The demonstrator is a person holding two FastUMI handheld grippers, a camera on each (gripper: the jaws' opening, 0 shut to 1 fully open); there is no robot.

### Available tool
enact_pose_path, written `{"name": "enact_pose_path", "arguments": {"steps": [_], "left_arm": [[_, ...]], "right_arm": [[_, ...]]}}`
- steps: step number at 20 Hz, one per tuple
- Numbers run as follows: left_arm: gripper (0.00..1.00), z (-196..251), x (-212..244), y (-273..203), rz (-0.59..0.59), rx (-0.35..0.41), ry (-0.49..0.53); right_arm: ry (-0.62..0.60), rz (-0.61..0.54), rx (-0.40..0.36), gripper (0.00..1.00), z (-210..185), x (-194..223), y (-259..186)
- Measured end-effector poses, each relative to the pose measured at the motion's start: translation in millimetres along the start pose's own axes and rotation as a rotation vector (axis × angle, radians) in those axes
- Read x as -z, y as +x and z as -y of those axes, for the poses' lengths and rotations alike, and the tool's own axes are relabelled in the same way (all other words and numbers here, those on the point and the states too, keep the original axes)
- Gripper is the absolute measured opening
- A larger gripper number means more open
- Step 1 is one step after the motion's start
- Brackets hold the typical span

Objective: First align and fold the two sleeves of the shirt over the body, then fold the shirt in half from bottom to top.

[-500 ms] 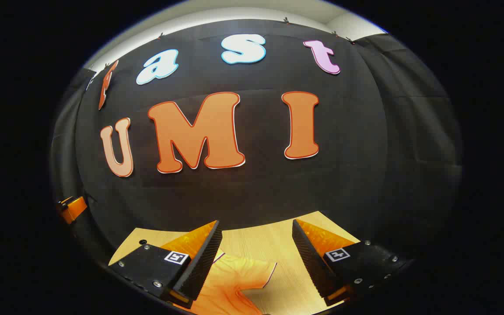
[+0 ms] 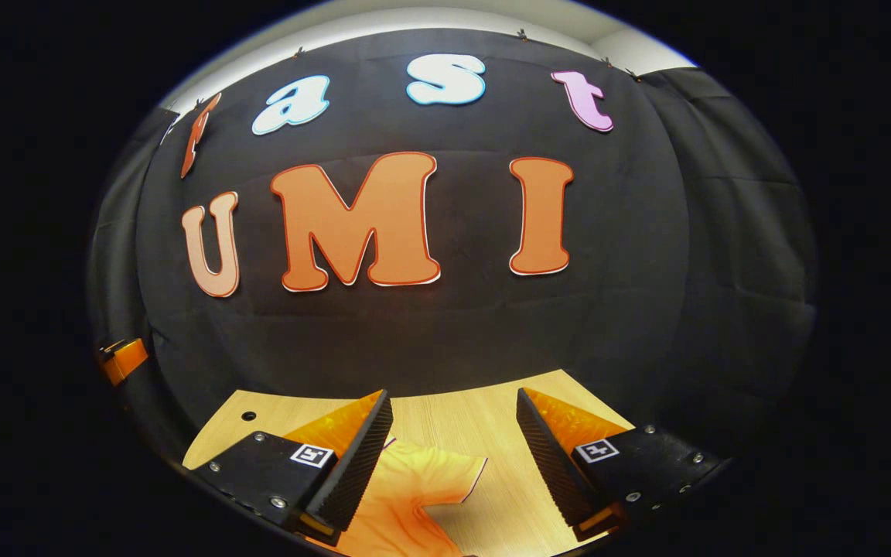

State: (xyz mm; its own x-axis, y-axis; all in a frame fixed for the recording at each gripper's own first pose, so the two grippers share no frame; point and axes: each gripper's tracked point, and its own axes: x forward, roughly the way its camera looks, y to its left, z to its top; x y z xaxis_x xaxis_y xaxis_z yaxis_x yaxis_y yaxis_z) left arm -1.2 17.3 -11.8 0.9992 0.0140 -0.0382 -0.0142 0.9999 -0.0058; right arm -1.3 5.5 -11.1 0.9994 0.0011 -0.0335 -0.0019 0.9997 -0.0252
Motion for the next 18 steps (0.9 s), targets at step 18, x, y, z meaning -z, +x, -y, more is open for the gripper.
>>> {"name": "enact_pose_path", "arguments": {"steps": [18], "left_arm": [[0.98,17,5,11,-0.014,0.027,0.017]], "right_arm": [[0.075,-0.259,-0.032,0.98,12,47,69]]}}
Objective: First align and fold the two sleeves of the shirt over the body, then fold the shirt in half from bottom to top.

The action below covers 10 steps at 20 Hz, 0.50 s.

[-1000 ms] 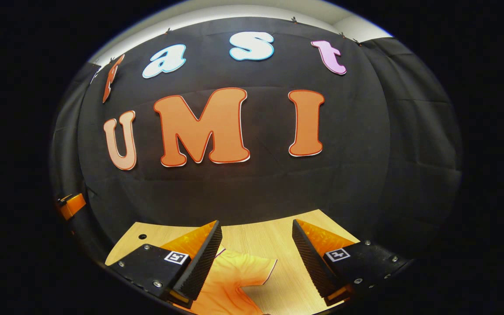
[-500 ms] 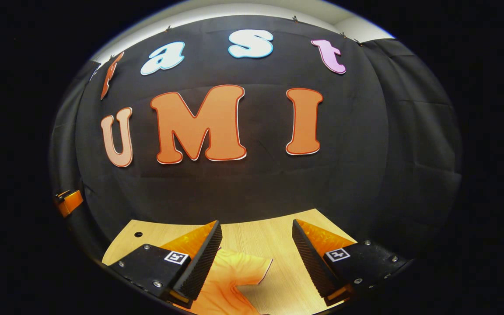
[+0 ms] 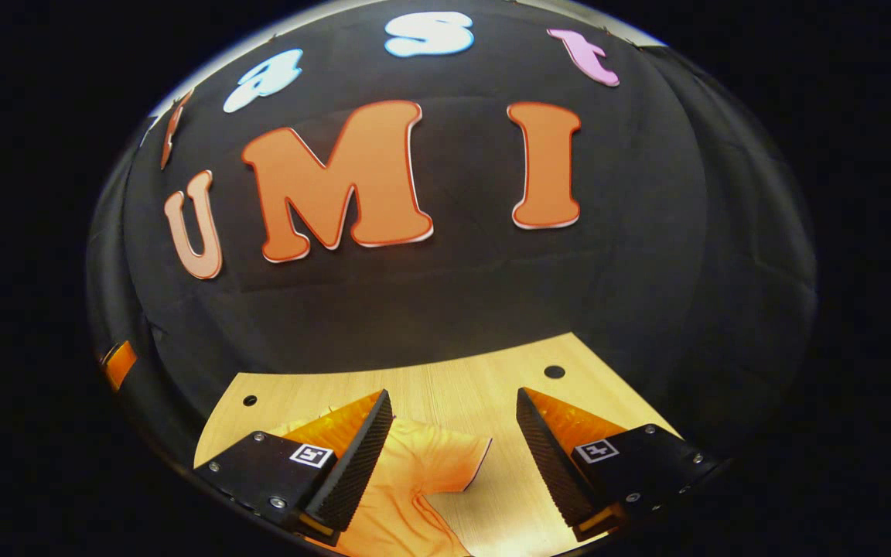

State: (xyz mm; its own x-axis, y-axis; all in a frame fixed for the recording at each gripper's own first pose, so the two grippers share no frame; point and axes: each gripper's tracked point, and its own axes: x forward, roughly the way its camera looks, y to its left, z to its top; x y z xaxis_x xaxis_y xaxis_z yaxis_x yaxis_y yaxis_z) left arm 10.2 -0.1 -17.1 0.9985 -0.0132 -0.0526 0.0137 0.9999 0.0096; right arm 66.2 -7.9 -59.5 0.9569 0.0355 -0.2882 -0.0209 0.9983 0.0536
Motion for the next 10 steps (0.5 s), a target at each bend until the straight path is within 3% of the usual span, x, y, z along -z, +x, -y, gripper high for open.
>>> {"name": "enact_pose_path", "arguments": {"steps": [3,10], "left_arm": [[0.98,-7,-1,1,-0.002,-0.008,0.005],[0.98,-39,7,0,-0.020,-0.061,0.016]], "right_arm": [[0.099,-0.168,-0.018,0.98,3,31,34],[0.179,-0.493,0.071,0.99,27,117,109]]}}
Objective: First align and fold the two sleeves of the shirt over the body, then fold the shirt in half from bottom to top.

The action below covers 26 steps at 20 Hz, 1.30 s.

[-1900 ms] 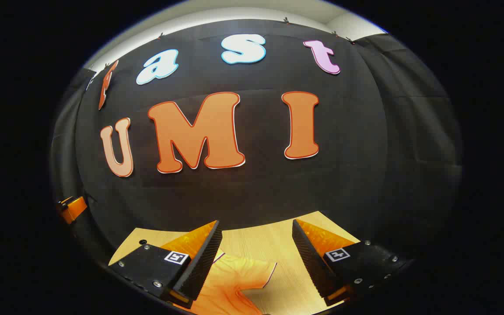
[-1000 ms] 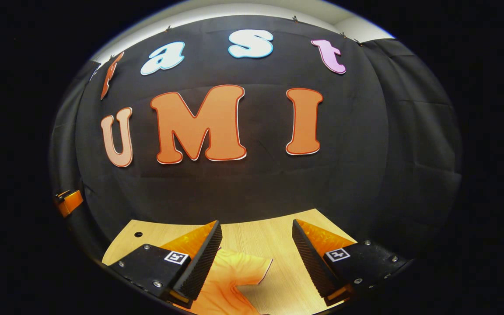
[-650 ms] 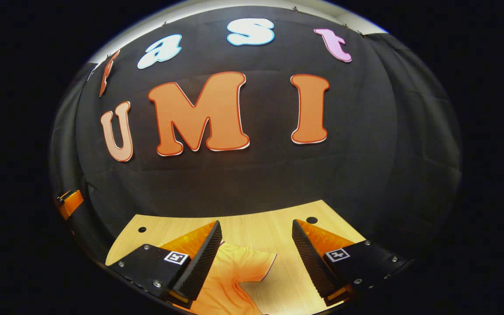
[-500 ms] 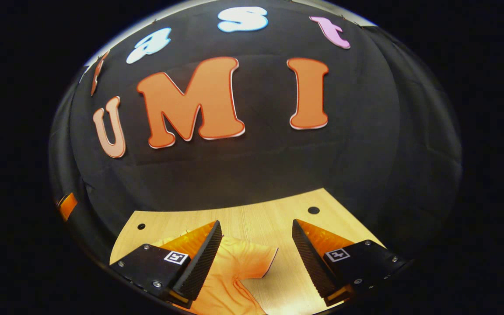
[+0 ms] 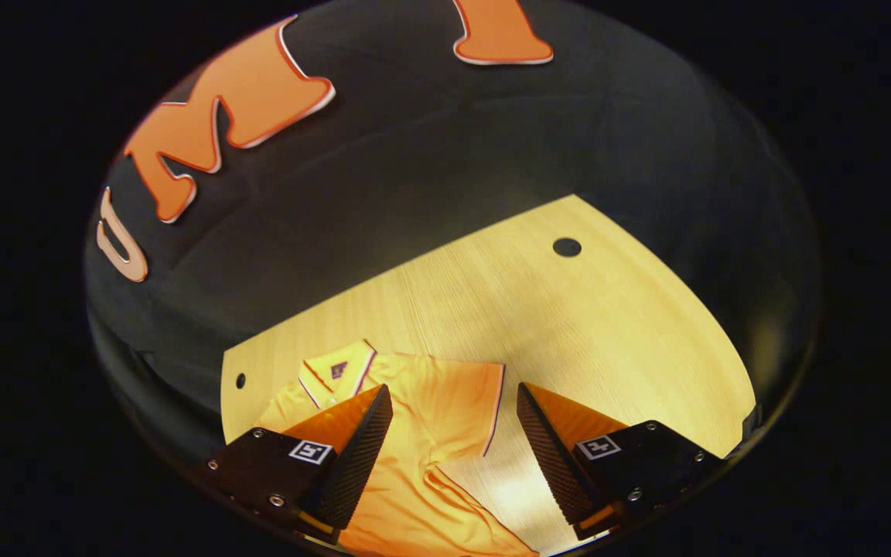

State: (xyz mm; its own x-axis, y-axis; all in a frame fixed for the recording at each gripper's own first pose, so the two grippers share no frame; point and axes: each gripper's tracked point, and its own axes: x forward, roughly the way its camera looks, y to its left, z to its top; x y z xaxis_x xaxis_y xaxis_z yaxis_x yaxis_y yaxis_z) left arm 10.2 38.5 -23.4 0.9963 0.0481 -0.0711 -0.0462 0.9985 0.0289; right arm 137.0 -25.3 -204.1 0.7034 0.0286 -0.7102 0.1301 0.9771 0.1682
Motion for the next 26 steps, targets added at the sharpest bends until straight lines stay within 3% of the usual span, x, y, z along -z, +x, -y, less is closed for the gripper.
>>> {"name": "enact_pose_path", "arguments": {"steps": [4,11,23,26], "left_arm": [[0.98,-17,9,2,-0.027,-0.031,-0.004],[0.98,-41,23,7,-0.064,-0.080,0.005],[0.98,-57,40,13,-0.103,-0.101,0.016],[0.96,-57,44,14,-0.109,-0.100,0.007]], "right_arm": [[0.003,-0.146,0.120,0.99,24,31,59],[-0.027,-0.325,0.179,0.97,29,76,116],[-0.064,-0.347,0.237,0.78,40,85,139],[-0.088,-0.331,0.229,0.65,33,87,140]]}}
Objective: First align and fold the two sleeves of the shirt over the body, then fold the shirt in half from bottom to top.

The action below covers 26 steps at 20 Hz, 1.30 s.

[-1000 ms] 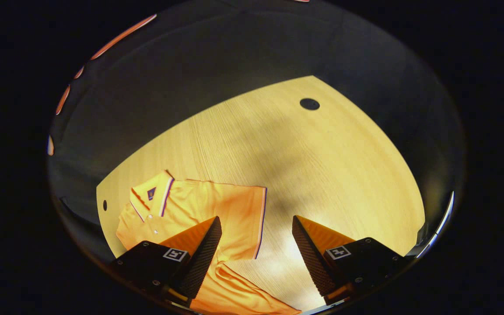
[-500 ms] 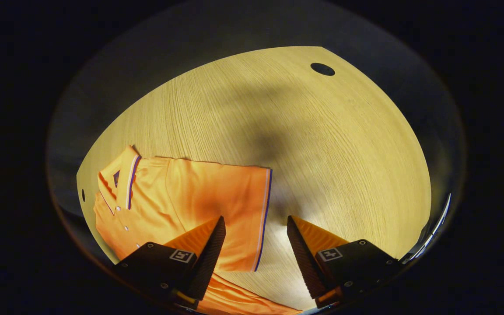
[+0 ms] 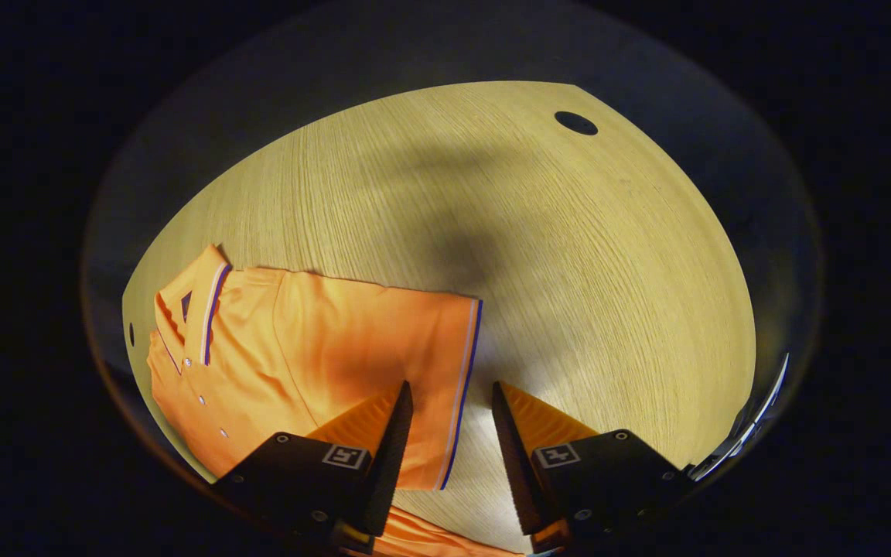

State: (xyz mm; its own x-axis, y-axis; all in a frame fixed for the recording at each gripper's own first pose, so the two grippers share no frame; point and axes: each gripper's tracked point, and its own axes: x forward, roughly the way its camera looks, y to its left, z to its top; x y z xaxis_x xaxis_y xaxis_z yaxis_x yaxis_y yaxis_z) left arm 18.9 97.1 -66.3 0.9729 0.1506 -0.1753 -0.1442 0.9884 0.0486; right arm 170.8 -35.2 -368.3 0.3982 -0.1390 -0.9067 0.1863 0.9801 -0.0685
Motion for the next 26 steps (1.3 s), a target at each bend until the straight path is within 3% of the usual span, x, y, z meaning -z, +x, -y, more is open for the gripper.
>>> {"name": "enact_pose_path", "arguments": {"steps": [1,2,4,5,10,11,16,22,26], "left_arm": [[0.98,0,0,0,-0.003,0.003,-0.001],[0.98,2,1,0,-0.006,0.010,-0.003],[0.98,3,1,-1,-0.006,0.013,-0.007],[0.98,2,0,-1,-0.005,0.013,-0.006],[0.98,-2,-3,-4,0.010,0.008,-0.005],[0.98,-4,-3,-5,0.012,0.008,-0.008],[0.98,-10,-6,-8,0.023,0.018,-0.028],[0.98,-25,-5,-8,0.028,0.027,-0.057],[0.98,-44,-7,-9,0.039,0.020,-0.062]], "right_arm": [[0.000,0.006,-0.002,0.51,-3,0,1],[-0.005,0.011,-0.005,0.44,-5,0,2],[-0.006,0.023,-0.005,0.20,-5,-2,-2],[-0.012,0.028,-0.010,0.15,-7,-1,-1],[-0.004,0.060,-0.049,0.19,-16,-8,-16],[0.008,0.070,-0.063,0.15,-19,-10,-23],[-0.038,0.158,-0.095,0.14,-34,-26,-69],[-0.126,0.247,-0.172,0.14,-98,-37,-123],[-0.192,0.249,-0.204,0.14,-144,-26,-135]]}}
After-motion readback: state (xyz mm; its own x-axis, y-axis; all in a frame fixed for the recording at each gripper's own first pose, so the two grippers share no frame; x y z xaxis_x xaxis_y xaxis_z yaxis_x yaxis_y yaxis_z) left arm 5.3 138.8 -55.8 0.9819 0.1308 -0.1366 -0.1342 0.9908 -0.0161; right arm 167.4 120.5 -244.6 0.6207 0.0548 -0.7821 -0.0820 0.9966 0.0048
